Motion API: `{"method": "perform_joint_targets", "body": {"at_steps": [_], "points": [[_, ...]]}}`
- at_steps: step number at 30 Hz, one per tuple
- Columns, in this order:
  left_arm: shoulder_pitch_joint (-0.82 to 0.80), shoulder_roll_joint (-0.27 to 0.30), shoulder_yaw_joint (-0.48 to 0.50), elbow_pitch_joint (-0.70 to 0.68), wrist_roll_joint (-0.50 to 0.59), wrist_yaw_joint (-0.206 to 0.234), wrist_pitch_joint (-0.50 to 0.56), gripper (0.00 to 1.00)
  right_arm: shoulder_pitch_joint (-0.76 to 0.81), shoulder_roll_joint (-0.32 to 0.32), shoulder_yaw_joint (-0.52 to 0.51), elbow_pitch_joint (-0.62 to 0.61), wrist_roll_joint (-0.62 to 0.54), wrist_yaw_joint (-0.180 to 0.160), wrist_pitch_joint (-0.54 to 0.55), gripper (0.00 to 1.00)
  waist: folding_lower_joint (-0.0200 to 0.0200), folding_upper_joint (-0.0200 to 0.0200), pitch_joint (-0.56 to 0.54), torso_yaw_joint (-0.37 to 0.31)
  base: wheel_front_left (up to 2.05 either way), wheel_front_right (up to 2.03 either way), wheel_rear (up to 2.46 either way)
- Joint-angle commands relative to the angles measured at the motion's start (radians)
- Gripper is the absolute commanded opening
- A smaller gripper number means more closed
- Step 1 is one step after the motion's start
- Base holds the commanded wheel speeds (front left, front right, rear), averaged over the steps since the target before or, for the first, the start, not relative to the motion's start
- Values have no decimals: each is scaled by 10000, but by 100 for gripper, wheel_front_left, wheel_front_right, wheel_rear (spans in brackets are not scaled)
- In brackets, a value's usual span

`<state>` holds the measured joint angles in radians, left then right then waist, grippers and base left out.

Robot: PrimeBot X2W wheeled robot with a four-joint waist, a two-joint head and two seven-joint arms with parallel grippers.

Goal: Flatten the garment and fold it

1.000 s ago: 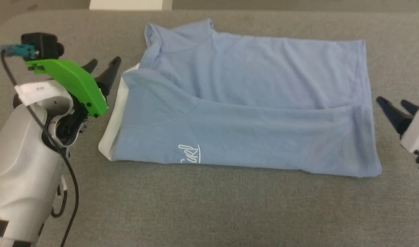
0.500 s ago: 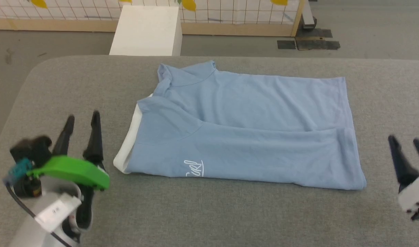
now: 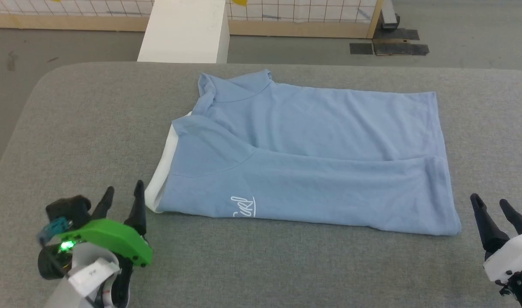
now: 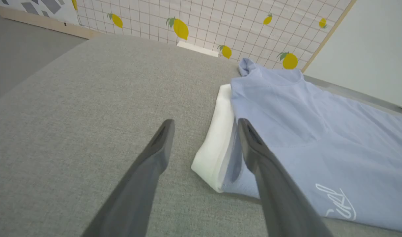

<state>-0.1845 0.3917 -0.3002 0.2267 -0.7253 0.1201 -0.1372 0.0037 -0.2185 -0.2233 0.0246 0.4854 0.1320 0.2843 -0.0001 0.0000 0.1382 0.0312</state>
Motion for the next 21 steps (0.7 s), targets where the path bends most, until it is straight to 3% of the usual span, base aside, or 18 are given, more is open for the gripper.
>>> {"method": "perform_joint_targets", "body": {"at_steps": [1, 13, 21], "points": [[-393, 72, -138, 43, -70, 28, 538, 100, -53, -19, 2, 1, 42, -13, -35, 100, 1, 0, 135, 21, 0, 0, 0], [-2682, 976, -2087, -122, -40, 683, 7392, 100, -333, 78, 23, -179, -52, -13, 228, 100, 1, 0, 819, -62, 0, 0, 0], [-3236, 1231, -2609, 747, 152, 913, 8999, 100, -578, 147, 77, -383, -86, -13, 290, 100, 1, 0, 1393, -257, 0, 0, 0]]}}
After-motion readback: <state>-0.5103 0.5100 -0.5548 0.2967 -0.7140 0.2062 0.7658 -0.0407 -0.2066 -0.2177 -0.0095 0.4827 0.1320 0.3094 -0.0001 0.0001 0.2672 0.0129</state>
